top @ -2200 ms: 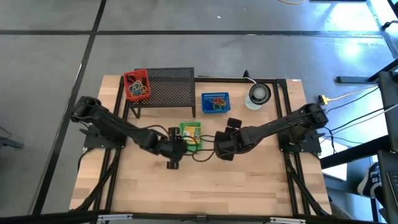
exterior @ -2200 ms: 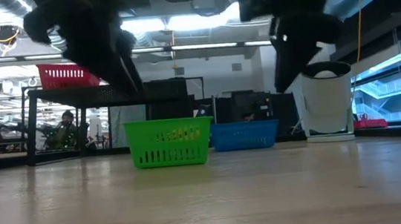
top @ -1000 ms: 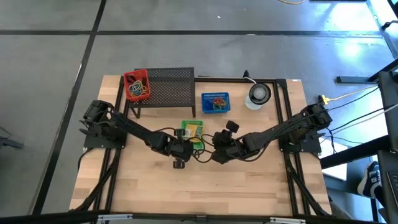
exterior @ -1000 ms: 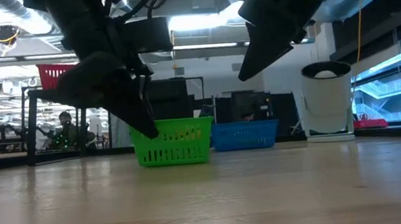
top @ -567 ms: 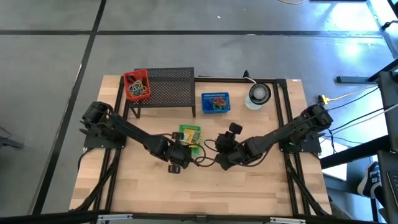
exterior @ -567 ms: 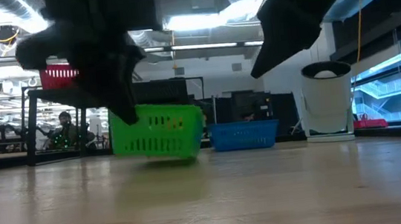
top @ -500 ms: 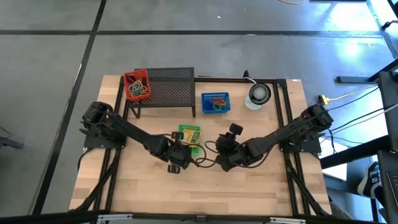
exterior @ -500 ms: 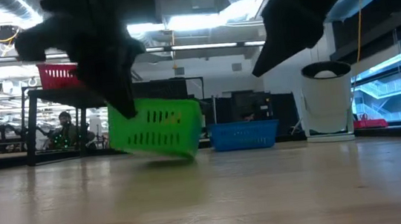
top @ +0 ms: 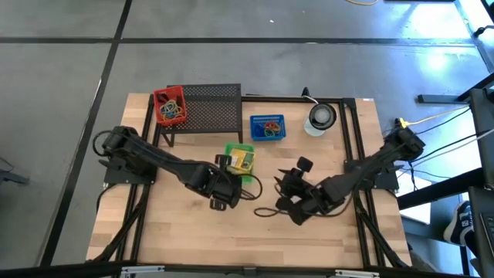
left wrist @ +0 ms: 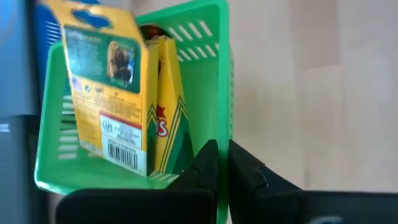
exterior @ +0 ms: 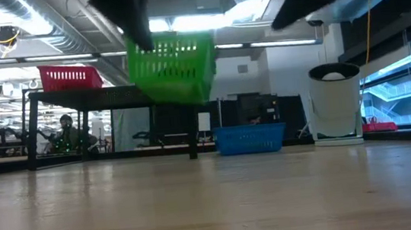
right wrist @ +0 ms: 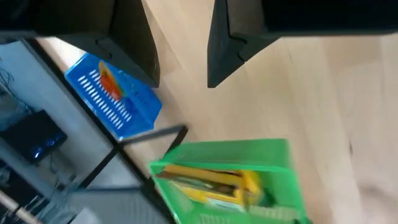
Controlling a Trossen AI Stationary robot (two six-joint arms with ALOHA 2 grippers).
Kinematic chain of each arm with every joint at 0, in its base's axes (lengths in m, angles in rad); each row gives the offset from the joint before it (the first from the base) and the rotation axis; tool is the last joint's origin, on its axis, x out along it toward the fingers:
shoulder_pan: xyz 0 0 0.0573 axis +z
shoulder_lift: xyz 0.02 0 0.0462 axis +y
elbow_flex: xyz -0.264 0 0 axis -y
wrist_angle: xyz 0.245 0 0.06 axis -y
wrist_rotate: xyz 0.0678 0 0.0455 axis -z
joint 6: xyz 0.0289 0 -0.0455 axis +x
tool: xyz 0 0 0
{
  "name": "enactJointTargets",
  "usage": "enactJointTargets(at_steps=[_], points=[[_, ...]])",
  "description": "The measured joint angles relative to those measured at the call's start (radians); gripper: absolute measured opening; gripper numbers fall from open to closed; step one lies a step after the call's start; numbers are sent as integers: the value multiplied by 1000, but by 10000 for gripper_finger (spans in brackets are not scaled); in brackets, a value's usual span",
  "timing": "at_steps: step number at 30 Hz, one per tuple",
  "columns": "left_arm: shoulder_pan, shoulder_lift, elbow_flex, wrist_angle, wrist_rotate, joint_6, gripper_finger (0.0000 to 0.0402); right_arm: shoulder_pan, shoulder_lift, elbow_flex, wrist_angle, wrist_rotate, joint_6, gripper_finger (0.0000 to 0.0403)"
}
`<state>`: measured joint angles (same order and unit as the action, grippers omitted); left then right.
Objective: Pick & Place Office Desk Supplies
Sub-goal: Put the green basket on the shelf
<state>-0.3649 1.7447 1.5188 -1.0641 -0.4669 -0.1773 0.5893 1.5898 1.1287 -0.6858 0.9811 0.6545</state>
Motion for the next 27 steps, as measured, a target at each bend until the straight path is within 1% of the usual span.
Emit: enactJointTargets(at_steps=[4,7,10,14,18,20,24,27], points=[[5,-15,89,-103,-71,41,5,56,-23,0,-3,91,19,135],[26,-47,135,-159,-103,65,5,85,-24,0,-3,133,19,135],[69,-106,146,-178,-129,119,5,92,-24,0,-3,138,18,135],[158,-225,132,-185,-126,155,5,90,-24,0,-3,138,18,135],[266,-340,82,-184,-119,221,5,87,-24,0,-3,137,18,135],[313,-386,28,-172,-99,258,5,86,-24,0,-3,138,15,135],[404,-451,-107,-146,-49,282,6,85,-23,0,-3,138,14,135],[455,-480,-197,-71,-32,325,5,82,-23,0,-3,139,14,135]])
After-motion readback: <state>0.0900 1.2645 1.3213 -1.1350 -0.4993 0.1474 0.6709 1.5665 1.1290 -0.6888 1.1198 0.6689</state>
